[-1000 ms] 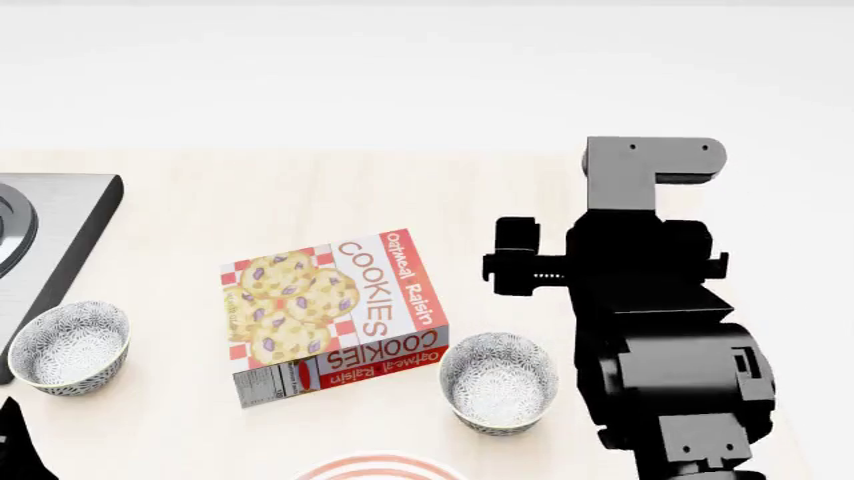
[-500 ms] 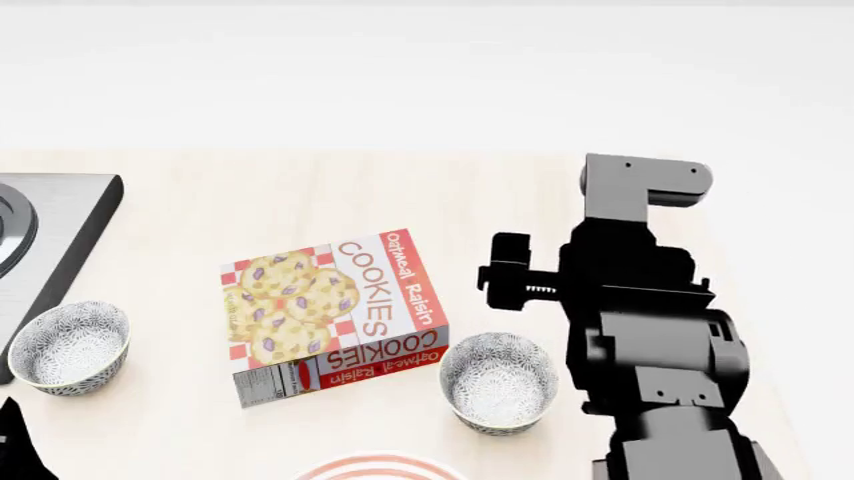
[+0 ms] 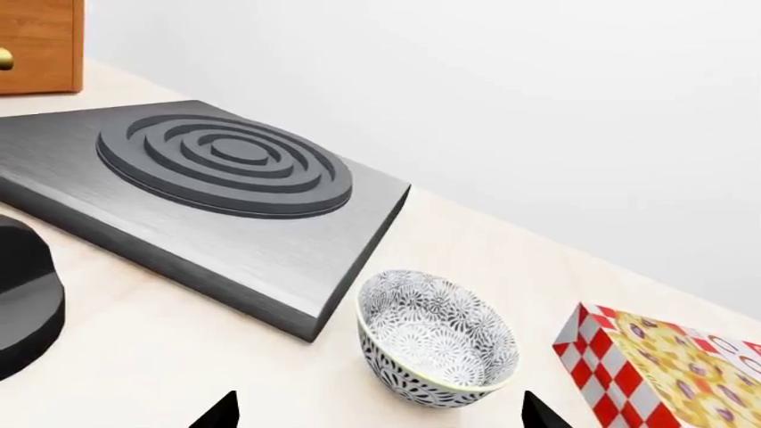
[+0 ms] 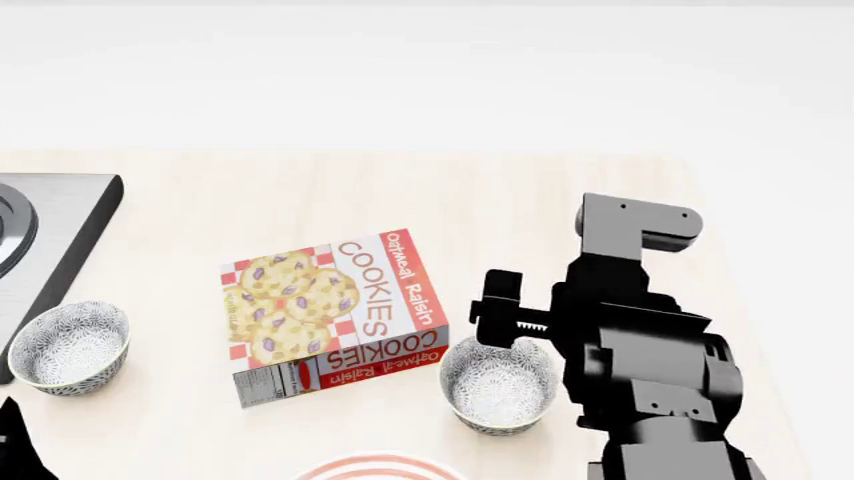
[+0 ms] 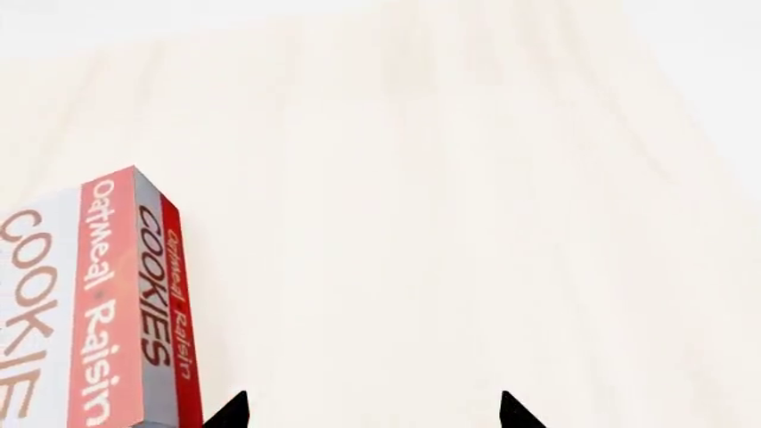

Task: Pick the akita bowl next to the plate and place it on the plate.

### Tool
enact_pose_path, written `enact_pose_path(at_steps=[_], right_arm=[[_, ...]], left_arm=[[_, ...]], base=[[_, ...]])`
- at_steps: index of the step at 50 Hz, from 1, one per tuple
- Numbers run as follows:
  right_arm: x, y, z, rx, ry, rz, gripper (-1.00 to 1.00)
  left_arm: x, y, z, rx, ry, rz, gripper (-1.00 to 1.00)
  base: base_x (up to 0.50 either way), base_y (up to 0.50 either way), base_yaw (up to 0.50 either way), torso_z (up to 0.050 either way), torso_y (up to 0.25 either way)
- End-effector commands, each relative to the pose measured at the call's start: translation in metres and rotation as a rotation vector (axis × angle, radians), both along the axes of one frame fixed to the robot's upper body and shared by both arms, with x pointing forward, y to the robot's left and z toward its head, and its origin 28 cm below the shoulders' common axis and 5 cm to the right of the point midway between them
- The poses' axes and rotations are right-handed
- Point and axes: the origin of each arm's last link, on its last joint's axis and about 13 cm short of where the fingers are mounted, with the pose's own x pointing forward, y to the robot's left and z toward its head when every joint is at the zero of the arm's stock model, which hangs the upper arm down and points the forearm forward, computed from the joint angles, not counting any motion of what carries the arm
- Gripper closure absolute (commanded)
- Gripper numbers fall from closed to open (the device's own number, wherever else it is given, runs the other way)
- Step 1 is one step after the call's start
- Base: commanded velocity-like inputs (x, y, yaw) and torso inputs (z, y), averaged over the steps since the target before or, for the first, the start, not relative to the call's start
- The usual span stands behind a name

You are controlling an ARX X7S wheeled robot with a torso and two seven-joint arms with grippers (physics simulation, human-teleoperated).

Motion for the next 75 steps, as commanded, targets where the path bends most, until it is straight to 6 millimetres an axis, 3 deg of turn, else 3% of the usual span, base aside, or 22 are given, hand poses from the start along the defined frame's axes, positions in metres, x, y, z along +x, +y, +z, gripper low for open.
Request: enact_pose_path(at_steps=[1,36,75], right_arm=[[-0.003,0.003,-0.01,0.022,0.02,0.012,-1.0],[-0.014,-0.001,-0.034,0.091,0.072,-0.023,-1.0],[-0.02,0.003,-0.036,0.163,0.174,0.008,-1.0]], left_arm=[[0.001,0.0,-0.001,-0.001,0.001,0.0,-1.0],[-0.001,0.0,0.0,-0.001,0.0,0.001,-1.0],[-0.001,-0.001,0.002,-0.002,0.001,0.001,-1.0]], base=[[0.0,0.0,0.0,0.0,0.0],[0.0,0.0,0.0,0.0,0.0],[0.0,0.0,0.0,0.0,0.0]])
